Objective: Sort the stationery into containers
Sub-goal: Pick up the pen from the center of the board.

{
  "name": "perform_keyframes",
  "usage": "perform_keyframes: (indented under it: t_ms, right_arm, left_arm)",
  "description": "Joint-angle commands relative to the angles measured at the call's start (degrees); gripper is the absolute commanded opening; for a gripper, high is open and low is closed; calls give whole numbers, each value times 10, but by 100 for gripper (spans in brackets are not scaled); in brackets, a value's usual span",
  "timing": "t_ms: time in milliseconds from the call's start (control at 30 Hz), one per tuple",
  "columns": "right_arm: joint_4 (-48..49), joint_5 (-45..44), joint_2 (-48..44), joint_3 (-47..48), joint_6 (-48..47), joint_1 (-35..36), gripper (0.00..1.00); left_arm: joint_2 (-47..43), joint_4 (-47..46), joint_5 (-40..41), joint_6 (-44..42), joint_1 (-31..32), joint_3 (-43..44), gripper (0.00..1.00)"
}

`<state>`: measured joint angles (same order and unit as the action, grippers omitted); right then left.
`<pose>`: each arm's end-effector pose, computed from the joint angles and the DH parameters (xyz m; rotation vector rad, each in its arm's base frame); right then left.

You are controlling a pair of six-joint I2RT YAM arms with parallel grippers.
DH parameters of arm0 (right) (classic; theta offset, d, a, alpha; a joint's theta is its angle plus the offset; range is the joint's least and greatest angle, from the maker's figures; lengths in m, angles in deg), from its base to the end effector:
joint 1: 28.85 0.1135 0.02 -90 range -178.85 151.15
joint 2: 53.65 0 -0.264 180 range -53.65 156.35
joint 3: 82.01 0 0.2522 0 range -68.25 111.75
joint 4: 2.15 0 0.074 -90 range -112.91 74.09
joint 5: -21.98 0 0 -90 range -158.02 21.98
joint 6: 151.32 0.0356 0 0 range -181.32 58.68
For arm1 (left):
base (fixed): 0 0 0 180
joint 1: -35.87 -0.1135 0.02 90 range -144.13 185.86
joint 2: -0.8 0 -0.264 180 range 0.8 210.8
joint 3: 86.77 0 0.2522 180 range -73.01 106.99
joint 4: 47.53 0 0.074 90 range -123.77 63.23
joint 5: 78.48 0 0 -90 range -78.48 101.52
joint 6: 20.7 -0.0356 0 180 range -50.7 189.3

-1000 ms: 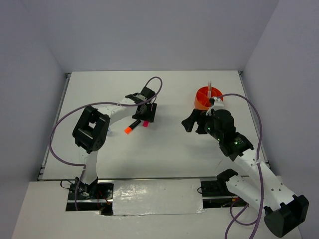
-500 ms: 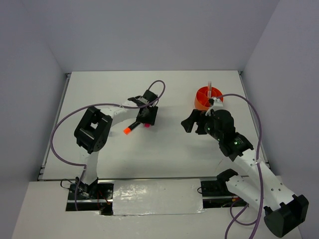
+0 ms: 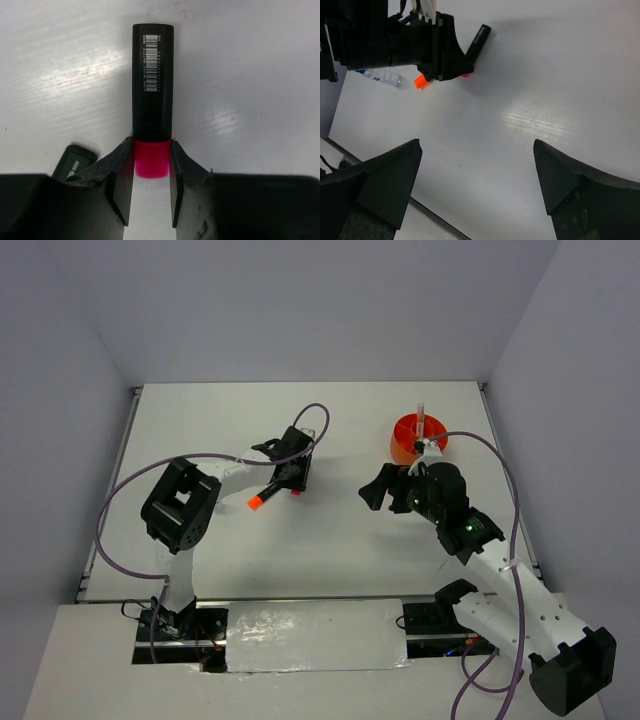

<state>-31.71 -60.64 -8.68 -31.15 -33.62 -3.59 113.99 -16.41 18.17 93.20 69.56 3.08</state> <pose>0.1646 0.0827 0.2821 -0.0428 2.0534 0.7164 0.3510 -0.2290 0.1673 0.1691 2.5264 -0.2619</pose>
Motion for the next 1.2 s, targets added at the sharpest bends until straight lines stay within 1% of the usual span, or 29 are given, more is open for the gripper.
perform_keyframes:
  t_ms: [0,67,167,300,367,400,433,500,567,667,767,867,1067,1100,1133,1167]
  right_arm:
    - [44,20,3,-6,9,3,100]
    - [62,20,7,-10,20,1,100]
    - [89,13,13,-18,49,0,100]
    - [139,5,21,-19,101,1,98]
    - [152,-25,23,-17,131,1,97]
    - [152,-25,21,-19,142,1,96]
    - [155,-41,19,-23,153,1,96]
    - [179,-54,14,-33,180,1,94]
    - [201,-35,26,-37,197,1,92]
    - [210,-8,46,-36,204,8,89]
    - [259,31,62,-59,219,15,85]
    - [260,16,70,-69,221,29,83]
    - [273,18,84,-81,226,39,80]
    - [282,19,85,-83,225,43,78]
    - [287,20,88,-84,227,44,72]
    - [295,23,91,-84,227,45,69]
  left_arm:
    - [-23,12,-20,-5,23,-48,0]
    - [-75,0,-4,-9,44,-64,0]
    - [-154,-38,6,-17,80,-116,0]
    - [-245,-100,2,-32,133,-161,0]
    - [-276,-130,-11,-38,155,-194,0]
    - [-287,-143,-16,-39,155,-194,0]
    - [-296,-154,-18,-40,168,-209,0]
    - [-317,-168,-19,-41,180,-219,0]
    - [-330,-195,-19,-42,195,-230,0]
    - [-343,-206,-28,-43,199,-234,0]
    - [-350,-205,-38,-45,202,-225,0]
    - [-358,-204,-44,-48,204,-215,0]
    - [-364,-211,-62,-53,206,-205,0]
    - [-364,-213,-71,-52,207,-206,0]
    - [-363,-217,-73,-51,207,-207,0]
    - [-363,-218,-76,-52,209,-207,0]
